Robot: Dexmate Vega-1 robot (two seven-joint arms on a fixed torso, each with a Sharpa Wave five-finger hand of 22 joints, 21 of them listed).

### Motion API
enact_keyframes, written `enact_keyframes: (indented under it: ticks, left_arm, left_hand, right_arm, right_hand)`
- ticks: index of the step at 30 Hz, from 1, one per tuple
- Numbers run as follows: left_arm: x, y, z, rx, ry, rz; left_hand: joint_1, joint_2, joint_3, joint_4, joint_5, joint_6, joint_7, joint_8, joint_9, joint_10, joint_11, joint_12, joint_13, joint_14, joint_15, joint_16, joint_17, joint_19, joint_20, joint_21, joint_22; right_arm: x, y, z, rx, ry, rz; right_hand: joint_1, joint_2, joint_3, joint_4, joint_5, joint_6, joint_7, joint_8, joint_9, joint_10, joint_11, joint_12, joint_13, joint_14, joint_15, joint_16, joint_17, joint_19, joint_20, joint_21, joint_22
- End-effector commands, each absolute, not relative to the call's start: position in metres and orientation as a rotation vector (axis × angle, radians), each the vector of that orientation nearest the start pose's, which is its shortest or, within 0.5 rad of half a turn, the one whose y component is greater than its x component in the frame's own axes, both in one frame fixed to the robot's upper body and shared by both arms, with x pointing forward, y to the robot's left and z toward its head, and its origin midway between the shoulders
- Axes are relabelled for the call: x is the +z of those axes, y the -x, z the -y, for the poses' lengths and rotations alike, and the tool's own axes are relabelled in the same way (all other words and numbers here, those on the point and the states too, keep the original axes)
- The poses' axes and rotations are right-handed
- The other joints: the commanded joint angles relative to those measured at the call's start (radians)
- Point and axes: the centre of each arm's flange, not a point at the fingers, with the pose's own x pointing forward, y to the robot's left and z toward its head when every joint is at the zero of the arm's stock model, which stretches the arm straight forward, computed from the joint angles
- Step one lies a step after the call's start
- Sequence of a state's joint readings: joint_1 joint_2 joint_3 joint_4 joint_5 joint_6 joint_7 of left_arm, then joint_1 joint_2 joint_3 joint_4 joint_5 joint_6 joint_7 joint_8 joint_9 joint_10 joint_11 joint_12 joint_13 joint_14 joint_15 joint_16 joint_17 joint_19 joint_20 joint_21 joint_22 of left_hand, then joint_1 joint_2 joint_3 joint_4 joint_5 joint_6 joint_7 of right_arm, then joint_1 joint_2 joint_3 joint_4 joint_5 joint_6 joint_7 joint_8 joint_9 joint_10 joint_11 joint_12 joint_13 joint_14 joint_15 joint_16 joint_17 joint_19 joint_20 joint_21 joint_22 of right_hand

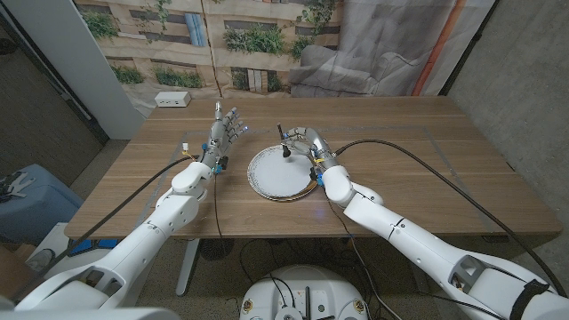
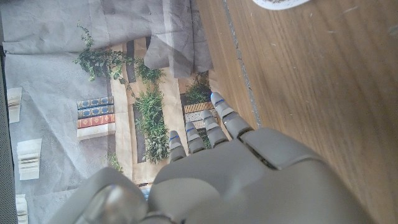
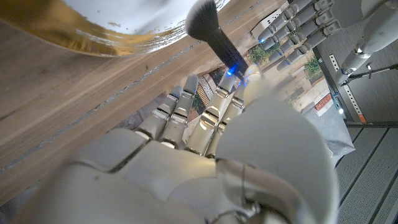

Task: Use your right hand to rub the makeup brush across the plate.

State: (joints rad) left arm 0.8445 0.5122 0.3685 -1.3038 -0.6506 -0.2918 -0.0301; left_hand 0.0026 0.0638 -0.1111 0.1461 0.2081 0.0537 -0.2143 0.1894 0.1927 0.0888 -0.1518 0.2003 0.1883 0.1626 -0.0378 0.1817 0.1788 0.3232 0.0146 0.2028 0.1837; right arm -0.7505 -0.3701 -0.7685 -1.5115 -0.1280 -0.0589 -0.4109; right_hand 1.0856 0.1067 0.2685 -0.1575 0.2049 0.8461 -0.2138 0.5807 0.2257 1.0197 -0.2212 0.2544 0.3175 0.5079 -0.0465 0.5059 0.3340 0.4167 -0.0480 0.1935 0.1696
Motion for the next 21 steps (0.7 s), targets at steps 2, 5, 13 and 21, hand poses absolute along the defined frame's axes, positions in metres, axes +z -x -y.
enact_keyframes:
  ticks: [2, 5, 13, 21]
  left_arm:
    - [-0.028, -0.652, -0.291, -0.207, 0.041, 0.595]
    - [-0.028, -0.652, -0.291, -0.207, 0.041, 0.595]
    - [-0.028, -0.652, -0.291, -0.207, 0.041, 0.595]
    - [-0.028, -0.652, -0.291, -0.207, 0.041, 0.595]
  left_hand:
    - [0.001, 0.013, -0.004, 0.003, 0.006, 0.000, -0.007, 0.007, 0.002, 0.003, -0.005, 0.007, 0.003, 0.008, -0.013, 0.003, 0.002, 0.009, 0.004, 0.007, 0.005]
    - [0.001, 0.013, -0.004, 0.003, 0.006, 0.000, -0.007, 0.007, 0.002, 0.003, -0.005, 0.007, 0.003, 0.008, -0.012, 0.003, 0.002, 0.008, 0.005, 0.007, 0.005]
    - [0.001, 0.013, -0.004, 0.003, 0.006, 0.000, -0.007, 0.007, 0.002, 0.003, -0.006, 0.007, 0.003, 0.008, -0.013, 0.003, 0.002, 0.008, 0.005, 0.007, 0.005]
    - [0.001, 0.013, -0.004, 0.003, 0.006, 0.000, -0.007, 0.007, 0.002, 0.003, -0.004, 0.007, 0.003, 0.009, -0.013, 0.003, 0.002, 0.009, 0.004, 0.007, 0.005]
  right_arm:
    - [-0.027, -0.610, 0.086, 0.074, 0.672, 0.685]
    - [-0.025, -0.608, 0.092, 0.061, 0.675, 0.679]
    - [-0.017, -0.601, 0.116, 0.005, 0.709, 0.668]
    - [-0.011, -0.598, 0.138, -0.051, 0.785, 0.658]
  right_hand:
    - [-0.005, 0.009, -0.006, 0.000, 0.003, -0.002, 0.001, 0.005, 0.004, 0.008, 0.001, 0.005, 0.004, 0.007, -0.165, -0.002, 0.002, 0.006, -0.024, 0.007, 0.005]
    - [-0.006, 0.008, -0.006, 0.000, 0.003, -0.002, 0.001, 0.005, 0.004, 0.008, 0.001, 0.005, 0.004, 0.006, -0.165, -0.003, 0.002, 0.005, -0.023, 0.007, 0.005]
    - [-0.009, 0.008, -0.007, 0.001, 0.003, -0.004, 0.001, 0.005, 0.003, 0.009, 0.001, 0.005, 0.005, 0.006, -0.165, -0.004, 0.002, 0.004, -0.020, 0.006, 0.005]
    - [-0.010, 0.008, -0.009, 0.001, 0.003, -0.006, 0.001, 0.004, 0.003, 0.008, 0.001, 0.004, 0.005, 0.006, -0.165, -0.004, 0.002, 0.002, -0.018, 0.006, 0.005]
